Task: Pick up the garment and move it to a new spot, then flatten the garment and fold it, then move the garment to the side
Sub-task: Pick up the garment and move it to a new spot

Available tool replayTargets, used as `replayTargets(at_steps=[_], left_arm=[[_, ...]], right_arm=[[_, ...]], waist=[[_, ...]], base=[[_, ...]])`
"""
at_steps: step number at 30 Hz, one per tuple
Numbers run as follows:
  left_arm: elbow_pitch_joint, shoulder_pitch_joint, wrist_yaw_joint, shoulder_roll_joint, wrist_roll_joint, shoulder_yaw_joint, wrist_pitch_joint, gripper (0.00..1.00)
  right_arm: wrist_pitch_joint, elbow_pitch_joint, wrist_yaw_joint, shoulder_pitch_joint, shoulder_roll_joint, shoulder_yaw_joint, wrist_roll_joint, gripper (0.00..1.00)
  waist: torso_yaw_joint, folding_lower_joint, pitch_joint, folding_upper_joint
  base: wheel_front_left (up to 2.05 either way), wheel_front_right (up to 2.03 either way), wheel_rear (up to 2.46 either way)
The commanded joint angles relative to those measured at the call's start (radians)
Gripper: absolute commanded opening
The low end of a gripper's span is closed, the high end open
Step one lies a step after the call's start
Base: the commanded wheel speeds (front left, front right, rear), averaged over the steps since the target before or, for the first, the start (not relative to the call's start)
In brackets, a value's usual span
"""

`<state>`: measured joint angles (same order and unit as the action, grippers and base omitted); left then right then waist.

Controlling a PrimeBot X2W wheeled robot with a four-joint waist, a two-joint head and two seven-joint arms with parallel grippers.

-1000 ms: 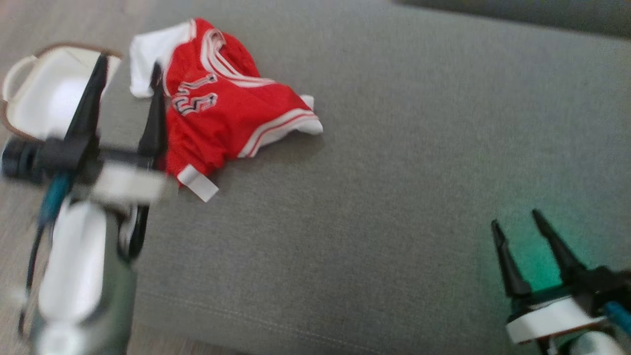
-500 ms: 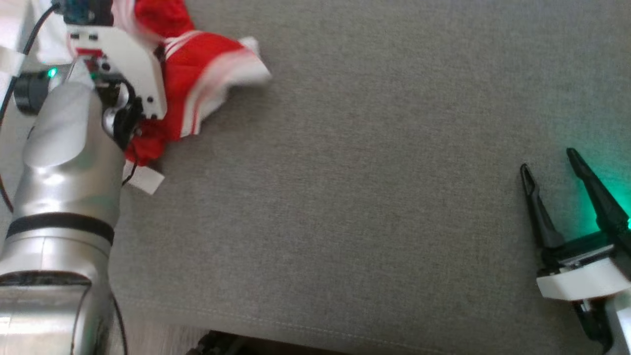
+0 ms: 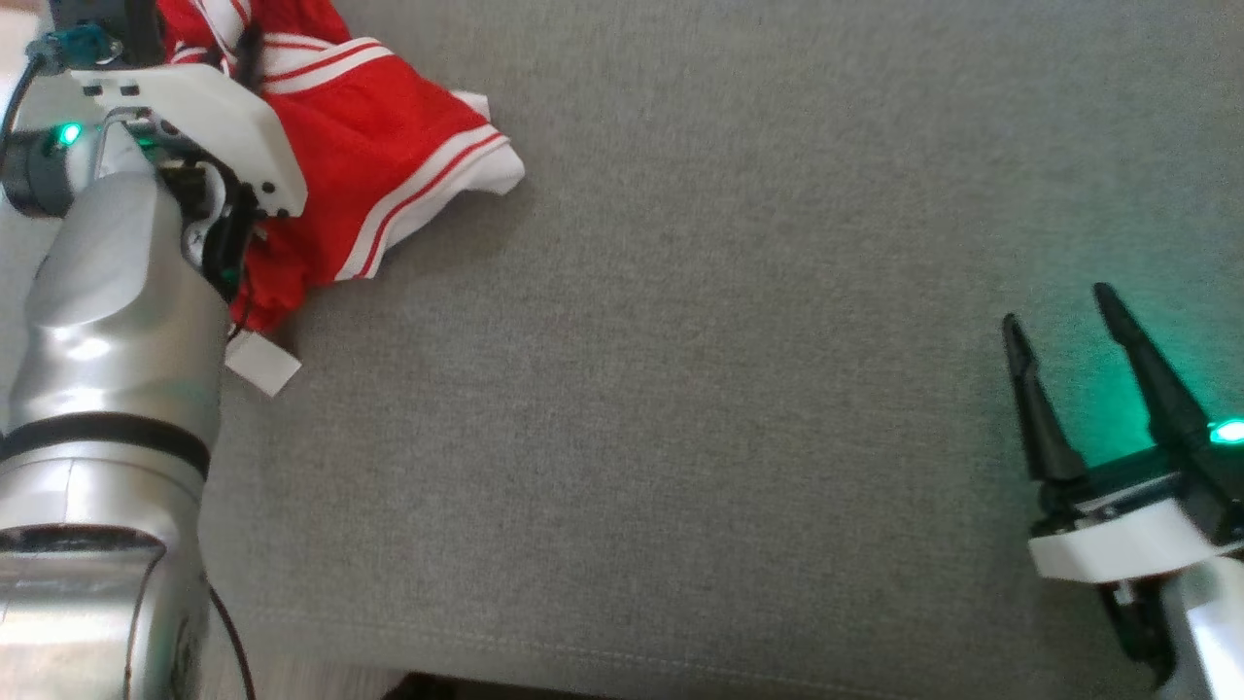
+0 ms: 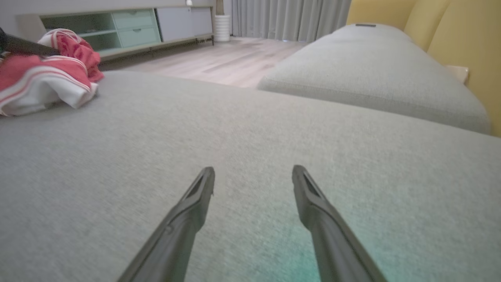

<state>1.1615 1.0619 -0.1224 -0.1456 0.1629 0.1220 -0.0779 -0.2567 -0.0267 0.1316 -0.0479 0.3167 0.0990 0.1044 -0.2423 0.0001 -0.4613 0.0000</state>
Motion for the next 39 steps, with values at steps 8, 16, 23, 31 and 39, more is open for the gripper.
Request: replayTargets(at_steps=[8, 16, 23, 31, 39], left_arm=[[-0.176, 0.01, -0.008, -0.074, 0.145, 0.163, -0.089, 0.0], [-0.514, -0.113, -0.008, -0.185, 0.369, 0.388, 0.031, 0.0], [-0.739, -0.198, -0.008, -0.214, 0.496, 0.487, 0.165, 0.0], [-0.727, -0.245, -0.008, -0.177, 0.546, 0.553, 0.221, 0.0], [-0.521, -0.234, -0.008, -0.146, 0.488, 0.68, 0.133, 0.0]], right_arm=[[-0.005, -0.003, -0.001, 0.032, -0.079, 0.06, 0.007, 1.0], [-0.005, -0.005, -0.001, 0.078, -0.137, 0.126, 0.007, 1.0], [-0.005, 0.003, -0.001, 0.07, -0.146, 0.197, 0.016, 1.0], [-0.005, 0.007, -0.001, -0.006, -0.178, 0.26, 0.024, 1.0], [-0.005, 0.016, -0.001, -0.086, -0.212, 0.32, 0.028, 1.0]], waist=[[0.121, -0.0001, 0.252, 0.0], [0.292, -0.0001, 0.399, 0.0], [0.45, -0.0001, 0.387, 0.0], [0.592, -0.0001, 0.289, 0.0], [0.674, -0.0001, 0.183, 0.0]], base=[[0.0, 0.0, 0.0], [0.0, 0.0, 0.0], [0.0, 0.0, 0.0], [0.0, 0.0, 0.0], [0.0, 0.0, 0.0]])
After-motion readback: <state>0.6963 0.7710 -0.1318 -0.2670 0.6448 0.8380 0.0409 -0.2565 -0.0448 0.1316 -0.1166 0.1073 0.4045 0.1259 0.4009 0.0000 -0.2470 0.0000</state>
